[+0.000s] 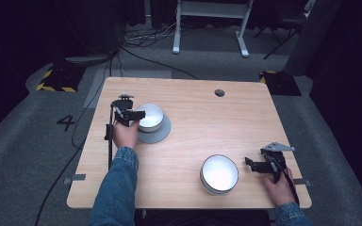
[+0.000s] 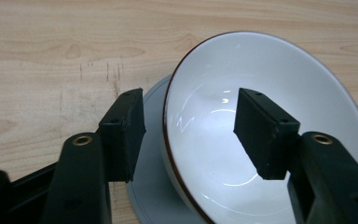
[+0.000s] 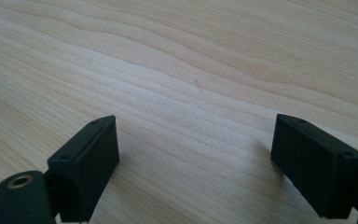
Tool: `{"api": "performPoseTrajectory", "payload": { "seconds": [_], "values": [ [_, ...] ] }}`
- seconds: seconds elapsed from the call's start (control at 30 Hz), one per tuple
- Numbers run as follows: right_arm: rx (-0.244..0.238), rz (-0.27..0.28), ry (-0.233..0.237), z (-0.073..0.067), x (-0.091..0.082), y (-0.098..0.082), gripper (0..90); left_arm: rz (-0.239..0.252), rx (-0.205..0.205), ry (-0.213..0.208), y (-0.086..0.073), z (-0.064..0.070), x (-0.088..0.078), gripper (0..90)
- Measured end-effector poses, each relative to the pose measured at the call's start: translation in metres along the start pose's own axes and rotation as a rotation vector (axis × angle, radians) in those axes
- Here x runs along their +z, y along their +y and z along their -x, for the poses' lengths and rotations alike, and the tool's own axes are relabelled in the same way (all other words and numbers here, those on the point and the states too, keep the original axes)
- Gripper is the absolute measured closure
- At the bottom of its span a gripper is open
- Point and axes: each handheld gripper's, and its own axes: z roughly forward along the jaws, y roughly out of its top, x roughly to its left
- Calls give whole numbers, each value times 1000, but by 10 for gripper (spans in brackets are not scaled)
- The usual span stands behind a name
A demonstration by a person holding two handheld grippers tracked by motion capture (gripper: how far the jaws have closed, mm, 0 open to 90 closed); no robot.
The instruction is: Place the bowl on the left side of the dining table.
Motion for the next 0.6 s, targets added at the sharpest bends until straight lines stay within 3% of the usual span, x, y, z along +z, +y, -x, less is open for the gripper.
{"api": "performPoseTrajectory", "payload": {
  "seconds": [0.17,0.33,0.37,0.6],
  "values": [
    [0,0,0,0,0,0,153,27,43,19,1,9,-12,378],
    [0,0,0,0,0,0,153,53,59,12,1,17,-22,366],
    [0,0,0,0,0,0,153,58,89,16,1,22,-28,362],
    [0,0,0,0,0,0,153,58,148,-8,-4,38,-46,347]
  ]
}}
